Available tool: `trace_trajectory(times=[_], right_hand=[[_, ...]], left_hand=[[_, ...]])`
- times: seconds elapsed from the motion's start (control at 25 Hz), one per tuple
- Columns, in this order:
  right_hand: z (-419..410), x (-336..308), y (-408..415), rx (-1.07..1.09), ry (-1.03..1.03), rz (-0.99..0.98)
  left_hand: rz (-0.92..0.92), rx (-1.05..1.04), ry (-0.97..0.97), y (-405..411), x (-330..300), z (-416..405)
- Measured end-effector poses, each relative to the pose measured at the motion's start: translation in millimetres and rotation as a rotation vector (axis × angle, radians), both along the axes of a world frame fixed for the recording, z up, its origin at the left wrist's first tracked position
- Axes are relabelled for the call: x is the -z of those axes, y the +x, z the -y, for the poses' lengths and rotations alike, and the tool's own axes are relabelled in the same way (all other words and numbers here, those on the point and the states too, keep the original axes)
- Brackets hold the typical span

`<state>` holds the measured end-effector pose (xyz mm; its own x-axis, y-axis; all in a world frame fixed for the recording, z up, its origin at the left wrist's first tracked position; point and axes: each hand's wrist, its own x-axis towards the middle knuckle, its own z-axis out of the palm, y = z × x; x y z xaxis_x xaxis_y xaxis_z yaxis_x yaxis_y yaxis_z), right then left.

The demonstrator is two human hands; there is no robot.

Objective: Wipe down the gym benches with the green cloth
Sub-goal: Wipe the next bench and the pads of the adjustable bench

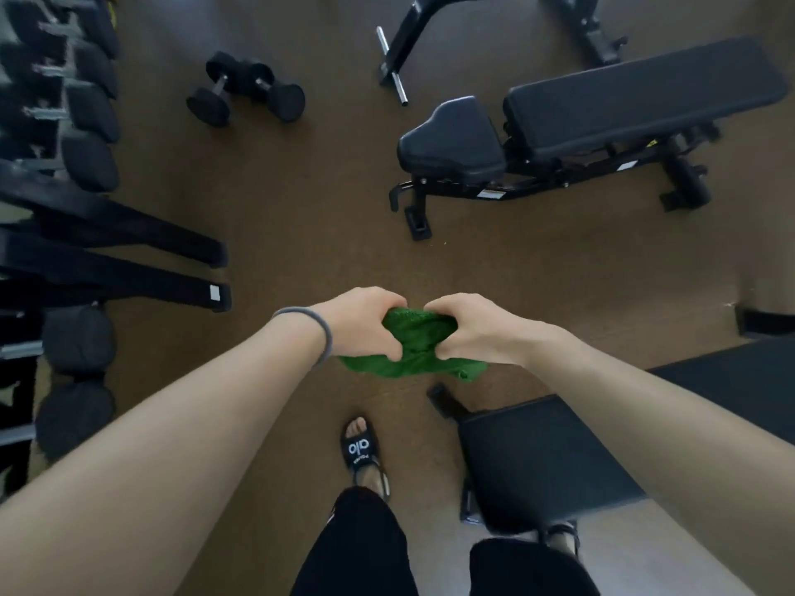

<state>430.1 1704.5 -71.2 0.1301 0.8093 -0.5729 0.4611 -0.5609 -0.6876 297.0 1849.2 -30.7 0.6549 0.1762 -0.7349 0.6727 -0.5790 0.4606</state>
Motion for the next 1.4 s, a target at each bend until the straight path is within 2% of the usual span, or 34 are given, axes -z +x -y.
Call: trace_trajectory(times=[0.32,0.52,0.76,1.0,1.2,1.4], right_hand=[[-114.1,-11.6,-21.7,0.091,-0.064,0.075],[-119.9,-10.9,-7.2,0.145,-0.057,0.137],[-116.0,-6.8,40.6,0.194,-0.041,0.359],[-149.4,17.4,148.6,0.245,-0.023,0.340],[-214.1,81.9,296.2,0.202,-0.060,0.345],[-278.8,171.6,416.3,0.463,0.260,0.646]], left_hand=[[0.048,0.074,0.000,-35.8,4.7,-131.1],[0.103,0.140,0.043,-13.7,5.8,-153.3],[0.138,0.229,0.066,51.5,5.6,-158.9],[0.195,0.212,0.178,156.4,29.9,-204.2],[0.166,0.229,0.308,295.1,88.1,-260.2],[0.485,0.134,0.651,424.7,172.0,-307.0]])
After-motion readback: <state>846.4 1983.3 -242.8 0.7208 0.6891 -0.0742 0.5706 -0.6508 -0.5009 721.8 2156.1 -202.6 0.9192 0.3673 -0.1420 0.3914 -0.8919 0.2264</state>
